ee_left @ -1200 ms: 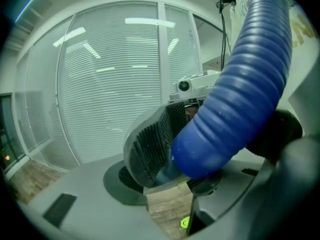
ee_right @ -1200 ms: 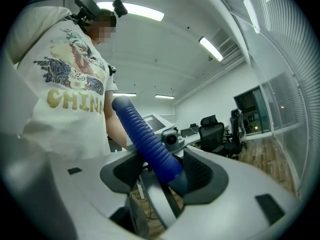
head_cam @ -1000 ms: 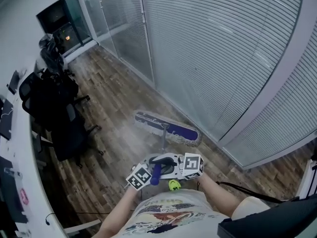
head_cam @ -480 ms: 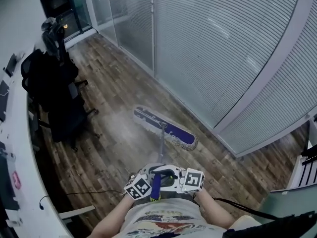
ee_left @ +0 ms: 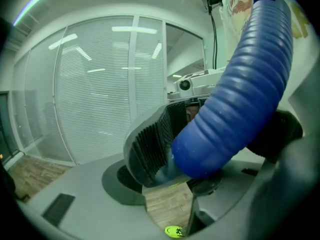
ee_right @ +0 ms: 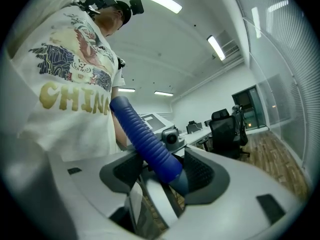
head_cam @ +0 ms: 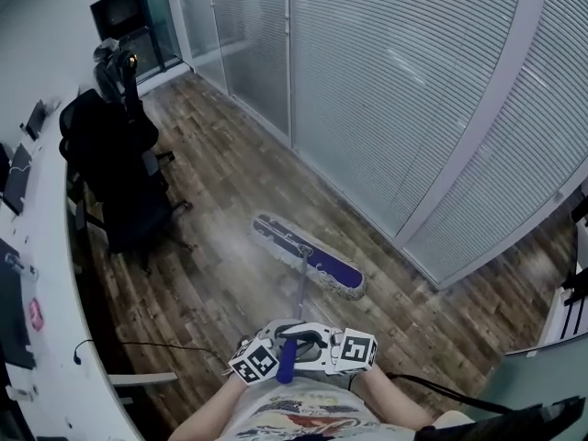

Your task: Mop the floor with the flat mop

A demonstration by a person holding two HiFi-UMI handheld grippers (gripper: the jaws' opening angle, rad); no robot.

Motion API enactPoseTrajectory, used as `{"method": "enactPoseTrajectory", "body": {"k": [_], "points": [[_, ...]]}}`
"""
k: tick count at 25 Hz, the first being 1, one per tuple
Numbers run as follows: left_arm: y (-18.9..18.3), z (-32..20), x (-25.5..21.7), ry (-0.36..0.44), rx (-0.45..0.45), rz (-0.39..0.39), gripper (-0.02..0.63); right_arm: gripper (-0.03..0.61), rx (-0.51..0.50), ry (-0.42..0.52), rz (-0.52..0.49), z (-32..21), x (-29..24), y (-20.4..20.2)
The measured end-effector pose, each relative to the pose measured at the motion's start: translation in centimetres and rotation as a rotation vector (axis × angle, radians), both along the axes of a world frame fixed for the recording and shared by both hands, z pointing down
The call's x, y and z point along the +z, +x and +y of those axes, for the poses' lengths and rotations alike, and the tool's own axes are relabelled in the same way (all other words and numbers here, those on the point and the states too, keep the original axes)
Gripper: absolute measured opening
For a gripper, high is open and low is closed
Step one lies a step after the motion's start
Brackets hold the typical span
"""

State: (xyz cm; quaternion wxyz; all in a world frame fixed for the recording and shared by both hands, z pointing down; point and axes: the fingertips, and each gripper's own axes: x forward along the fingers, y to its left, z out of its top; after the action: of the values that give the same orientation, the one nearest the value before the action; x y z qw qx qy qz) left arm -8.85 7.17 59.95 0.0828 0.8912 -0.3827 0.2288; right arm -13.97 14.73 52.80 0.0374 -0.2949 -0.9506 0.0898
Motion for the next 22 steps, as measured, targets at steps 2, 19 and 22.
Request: {"method": "enactPoseTrajectory", "body": {"k": [2, 19, 22], "points": [[2.7, 1.6, -0.2, -0.007, 0.006, -0.007, 0.186, 0.238, 0.015, -0.013, -0.003, 1.4, 0.0, 2.7], [12.2, 8.1, 0.8, -0.002, 0.073, -0.044, 0.186, 0.244, -0.028, 0.005, -0.052, 7.8, 1.2, 12.1], [11.2, 6.1, 0.7, 0.009, 0.085, -0.016, 0.186, 0.247, -0.029, 0.009, -0.065, 5.7, 1.2, 10.9]]}}
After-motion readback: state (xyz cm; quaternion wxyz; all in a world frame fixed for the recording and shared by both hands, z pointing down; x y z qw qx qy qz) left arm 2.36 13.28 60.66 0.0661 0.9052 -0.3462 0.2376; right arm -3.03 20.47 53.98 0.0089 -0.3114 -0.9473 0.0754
